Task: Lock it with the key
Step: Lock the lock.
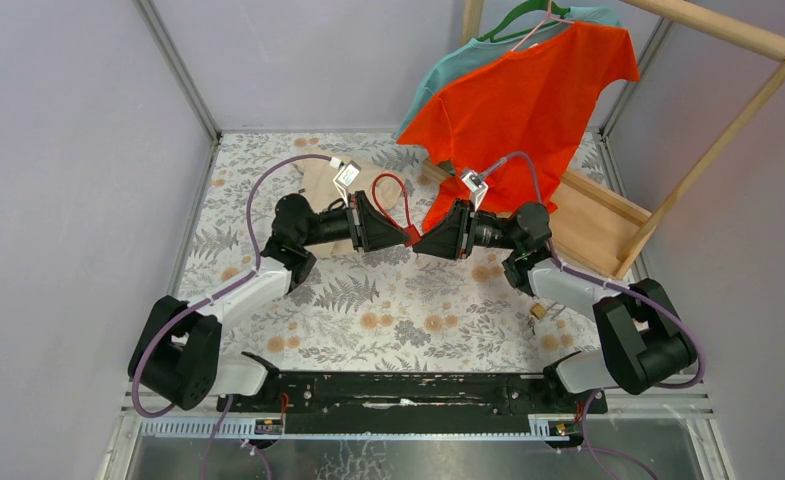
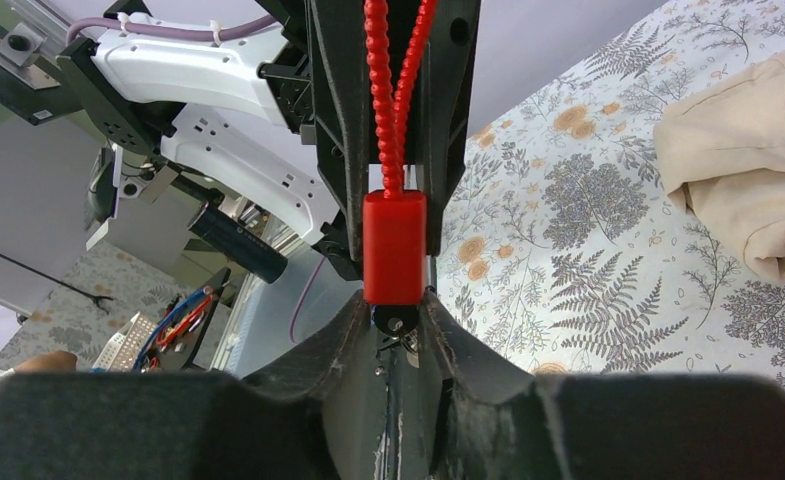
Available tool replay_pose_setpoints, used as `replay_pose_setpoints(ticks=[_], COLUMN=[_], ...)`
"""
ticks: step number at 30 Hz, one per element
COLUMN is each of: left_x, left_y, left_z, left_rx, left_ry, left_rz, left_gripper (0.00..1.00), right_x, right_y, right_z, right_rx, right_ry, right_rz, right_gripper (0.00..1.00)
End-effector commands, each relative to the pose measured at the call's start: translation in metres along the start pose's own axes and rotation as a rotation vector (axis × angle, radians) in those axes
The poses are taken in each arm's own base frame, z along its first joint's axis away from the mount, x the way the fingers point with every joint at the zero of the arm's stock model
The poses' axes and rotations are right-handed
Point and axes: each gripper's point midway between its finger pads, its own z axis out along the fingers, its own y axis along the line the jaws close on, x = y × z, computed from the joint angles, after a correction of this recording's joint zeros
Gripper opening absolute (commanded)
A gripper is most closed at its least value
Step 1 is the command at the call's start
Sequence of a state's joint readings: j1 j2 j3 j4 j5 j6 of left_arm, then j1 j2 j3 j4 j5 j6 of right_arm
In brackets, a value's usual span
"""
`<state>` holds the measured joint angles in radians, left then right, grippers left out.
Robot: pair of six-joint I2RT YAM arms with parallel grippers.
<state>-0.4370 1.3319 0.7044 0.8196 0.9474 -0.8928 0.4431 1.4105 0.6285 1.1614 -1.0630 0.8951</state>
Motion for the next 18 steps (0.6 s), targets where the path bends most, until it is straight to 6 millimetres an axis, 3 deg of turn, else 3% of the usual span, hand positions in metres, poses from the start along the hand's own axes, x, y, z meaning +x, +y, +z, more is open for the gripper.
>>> replay_pose_setpoints(ticks=[1, 6, 10, 13, 18], left_x=[-0.012, -0.014, -0.012, -0.011, -0.01], left_y=[-0.013, -0.005, 0.014, 0.03, 0.041], left_z=[-0.002, -0.001, 0.002, 0.002, 0.0], left_rx=[0.032, -0.012, -0.104, -0.184, -0.25], left_ry=[-0.039, -0.046, -0.051, -0.06, -0.075], left_rz=[0.065, 0.024, -0.044, -0.111, -0.183], left_gripper=[0.0, 0.0, 0.0, 0.0, 0.0], right_x=[-0.003, -0.001, 0.002, 0.005, 0.008], right_y=[0.009, 0.005, -0.005, -0.016, -0.039], right_z=[0.003, 0.004, 0.004, 0.003, 0.0], right_rx=[-0.042, -0.04, -0.005, 0.048, 0.154], right_ry=[-0.003, 0.002, 0.019, 0.036, 0.059], right_rz=[-0.063, -0.069, -0.087, -0.122, -0.162], right_gripper=[0.26, 0.14, 0.0, 0.0, 0.0])
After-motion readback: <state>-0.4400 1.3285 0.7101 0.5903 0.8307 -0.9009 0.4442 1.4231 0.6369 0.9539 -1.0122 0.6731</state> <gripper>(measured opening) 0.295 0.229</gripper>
